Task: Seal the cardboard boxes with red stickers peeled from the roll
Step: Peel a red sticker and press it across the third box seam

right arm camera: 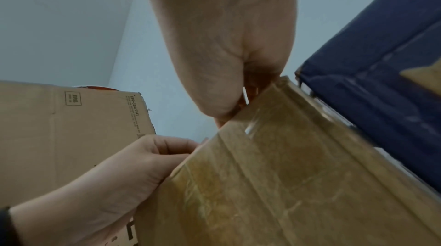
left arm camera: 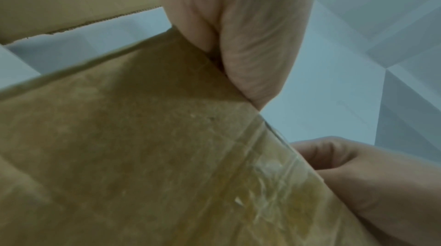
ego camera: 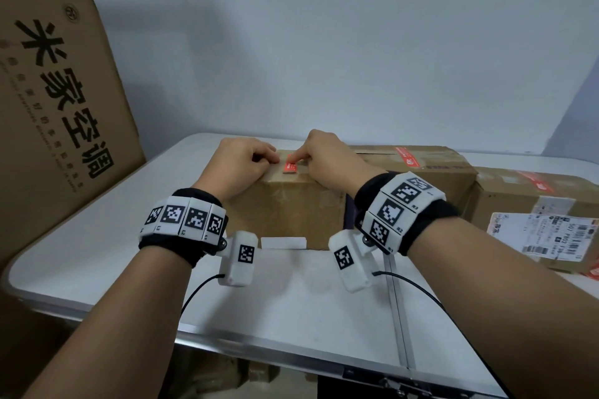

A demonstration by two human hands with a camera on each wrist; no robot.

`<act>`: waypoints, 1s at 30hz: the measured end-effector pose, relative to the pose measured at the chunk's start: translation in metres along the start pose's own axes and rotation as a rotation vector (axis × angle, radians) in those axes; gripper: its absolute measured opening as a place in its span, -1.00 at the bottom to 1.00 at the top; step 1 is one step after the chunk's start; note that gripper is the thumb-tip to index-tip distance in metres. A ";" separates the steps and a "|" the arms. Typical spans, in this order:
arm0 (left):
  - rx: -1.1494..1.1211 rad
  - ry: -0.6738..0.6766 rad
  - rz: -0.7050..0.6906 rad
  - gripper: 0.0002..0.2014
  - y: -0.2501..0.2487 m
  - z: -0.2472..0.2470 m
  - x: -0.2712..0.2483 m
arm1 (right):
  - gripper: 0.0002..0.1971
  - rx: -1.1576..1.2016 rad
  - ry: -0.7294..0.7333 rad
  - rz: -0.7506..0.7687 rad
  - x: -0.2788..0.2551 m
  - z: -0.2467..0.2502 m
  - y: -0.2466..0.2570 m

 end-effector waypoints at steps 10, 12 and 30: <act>0.015 0.015 -0.016 -0.76 0.000 -0.001 -0.001 | -0.57 -0.079 0.039 -0.067 0.012 -0.015 -0.003; 0.009 0.016 -0.014 -0.76 0.000 -0.001 -0.001 | -0.57 -0.118 0.057 -0.085 0.012 -0.016 -0.004; -0.015 0.016 0.058 -0.77 0.002 -0.001 0.000 | -0.64 0.050 -0.117 0.093 -0.023 -0.004 0.004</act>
Point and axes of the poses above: each hand's wrist, its own x-axis towards the middle knuckle, its own z-axis out of the back of the hand, y = z × x, the point moved 6 cm from there along x, towards the middle knuckle, and after that the axes turned 8 degrees about -x, right-handed, at the moved point
